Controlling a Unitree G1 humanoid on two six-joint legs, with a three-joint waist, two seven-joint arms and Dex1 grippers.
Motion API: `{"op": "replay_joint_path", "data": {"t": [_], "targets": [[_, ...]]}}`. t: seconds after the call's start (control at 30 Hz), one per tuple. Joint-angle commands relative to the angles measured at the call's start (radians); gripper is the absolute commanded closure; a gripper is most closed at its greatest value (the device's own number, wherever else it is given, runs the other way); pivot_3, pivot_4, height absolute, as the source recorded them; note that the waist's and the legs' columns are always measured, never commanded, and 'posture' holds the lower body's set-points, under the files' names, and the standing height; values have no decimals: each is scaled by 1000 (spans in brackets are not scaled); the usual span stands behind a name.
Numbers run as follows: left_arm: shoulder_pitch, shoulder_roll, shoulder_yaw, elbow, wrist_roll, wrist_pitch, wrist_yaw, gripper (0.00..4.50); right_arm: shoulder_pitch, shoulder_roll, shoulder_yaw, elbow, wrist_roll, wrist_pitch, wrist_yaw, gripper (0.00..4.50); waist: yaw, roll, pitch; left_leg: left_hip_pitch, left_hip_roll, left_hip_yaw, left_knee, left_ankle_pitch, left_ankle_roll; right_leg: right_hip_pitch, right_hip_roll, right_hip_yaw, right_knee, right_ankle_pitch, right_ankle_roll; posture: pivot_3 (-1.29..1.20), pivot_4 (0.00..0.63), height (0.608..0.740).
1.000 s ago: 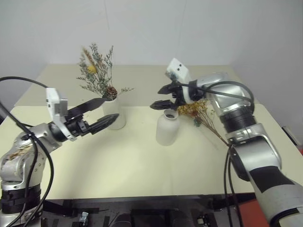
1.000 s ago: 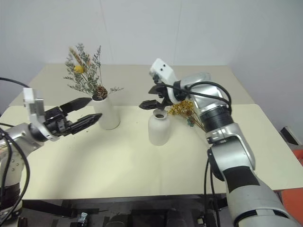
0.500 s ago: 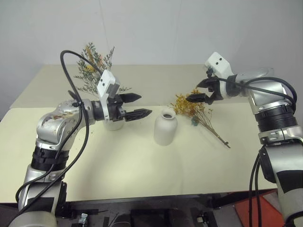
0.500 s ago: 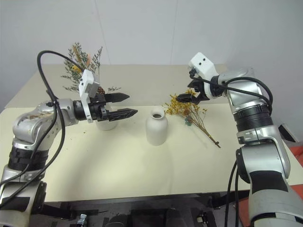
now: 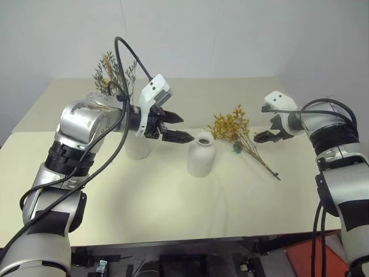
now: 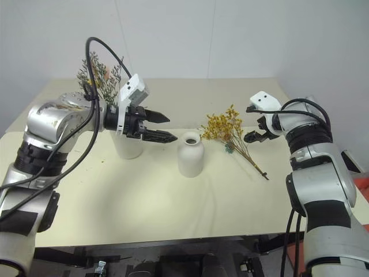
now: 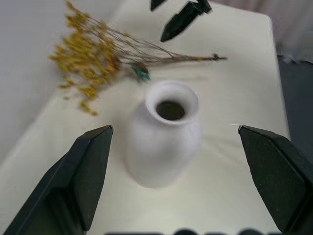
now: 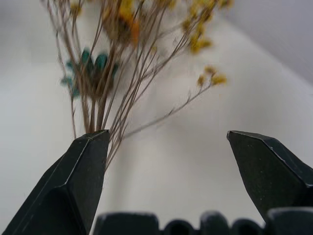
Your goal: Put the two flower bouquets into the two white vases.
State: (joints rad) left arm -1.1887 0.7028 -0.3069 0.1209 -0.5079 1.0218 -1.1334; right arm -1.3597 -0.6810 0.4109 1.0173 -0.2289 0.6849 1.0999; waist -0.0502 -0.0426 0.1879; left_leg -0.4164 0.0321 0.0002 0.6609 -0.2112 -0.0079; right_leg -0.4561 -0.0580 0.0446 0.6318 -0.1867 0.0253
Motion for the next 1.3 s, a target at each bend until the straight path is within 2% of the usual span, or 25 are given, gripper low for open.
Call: {"op": "replay_joint_path", "data": {"t": [0.03, 0.47, 0.97, 1.07, 1.3], "targets": [[-53, 11, -23, 2, 26, 1, -58, 22, -29, -14, 18, 23, -40, -74, 52, 0, -1, 1, 0, 0, 0, 0, 0, 0, 0, 0, 0, 0, 0, 0, 0, 0, 150, 740], [-42, 1, -4, -18, 39, 26, -64, 22, 1, 18, 47, 60, -93, -214, 243, 0, -19, 2, 1, 0, 0, 0, 0, 0, 0, 0, 0, 0, 1, 0, 0, 0, 150, 740], [-27, 11, 6, -49, 41, 52, -42, 22, 27, 108, 43, 145, -145, -214, 206, 0, -19, 2, 1, 0, 0, 0, 0, 0, 0, 0, 0, 0, 1, 0, 0, 0, 150, 740], [-20, 18, 8, -58, 42, 54, -39, 0, 21, 113, 37, 152, -145, -214, 206, 554, -20, 2, 1, 0, 0, 0, 0, 0, 0, 0, 0, 0, 2, 0, 0, 0, 150, 740], [-20, 19, 6, -55, 42, 47, -36, 0, 20, 119, 27, 152, -141, -207, 193, 2908, -20, 2, 1, 1, 0, 0, 0, 0, 0, 0, 0, 1, 2, 0, 0, 0, 150, 740]]}}
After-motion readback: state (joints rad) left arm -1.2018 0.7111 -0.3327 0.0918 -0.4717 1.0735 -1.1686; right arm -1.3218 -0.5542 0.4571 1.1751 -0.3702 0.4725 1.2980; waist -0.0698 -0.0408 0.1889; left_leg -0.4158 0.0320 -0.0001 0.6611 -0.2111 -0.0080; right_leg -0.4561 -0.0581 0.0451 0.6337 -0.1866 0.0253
